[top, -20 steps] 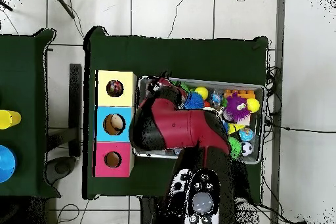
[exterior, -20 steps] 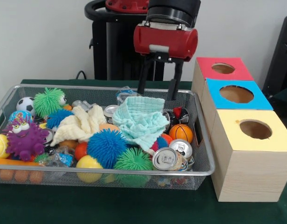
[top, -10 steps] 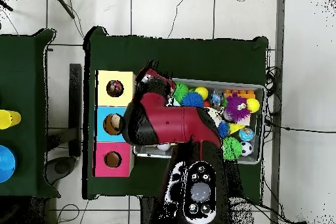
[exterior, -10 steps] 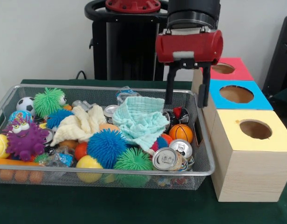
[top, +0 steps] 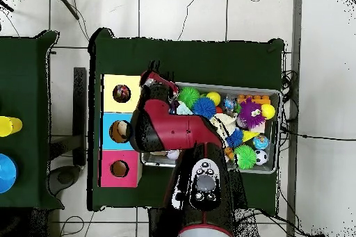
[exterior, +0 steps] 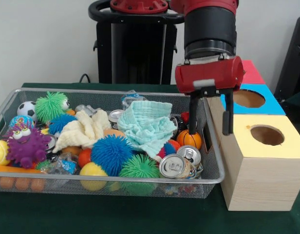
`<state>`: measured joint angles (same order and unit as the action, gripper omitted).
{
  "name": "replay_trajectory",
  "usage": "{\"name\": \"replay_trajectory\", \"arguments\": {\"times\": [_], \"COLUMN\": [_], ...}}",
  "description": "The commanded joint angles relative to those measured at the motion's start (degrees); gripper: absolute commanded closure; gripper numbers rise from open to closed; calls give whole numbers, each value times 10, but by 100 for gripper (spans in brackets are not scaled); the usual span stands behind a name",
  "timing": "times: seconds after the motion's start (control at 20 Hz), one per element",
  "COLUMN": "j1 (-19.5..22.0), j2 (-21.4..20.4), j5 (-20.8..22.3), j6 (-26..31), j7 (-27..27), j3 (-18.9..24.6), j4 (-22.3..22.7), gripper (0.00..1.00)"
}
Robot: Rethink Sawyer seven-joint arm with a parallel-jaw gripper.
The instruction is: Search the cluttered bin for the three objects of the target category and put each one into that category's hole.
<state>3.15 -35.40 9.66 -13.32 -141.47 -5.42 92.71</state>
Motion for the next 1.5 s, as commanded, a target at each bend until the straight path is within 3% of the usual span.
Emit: {"name": "replay_trajectory", "arguments": {"times": [0.05, 0.9, 1.5], "j1": [-15, -57, -37], "j2": [56, 72, 93], "j5": [-25, -45, -42], "j6": [-29, -31, -25], "j7": [-73, -56, -64], "j3": [5, -60, -61], "j4": [31, 12, 15], "gripper": [0, 0, 0]}}
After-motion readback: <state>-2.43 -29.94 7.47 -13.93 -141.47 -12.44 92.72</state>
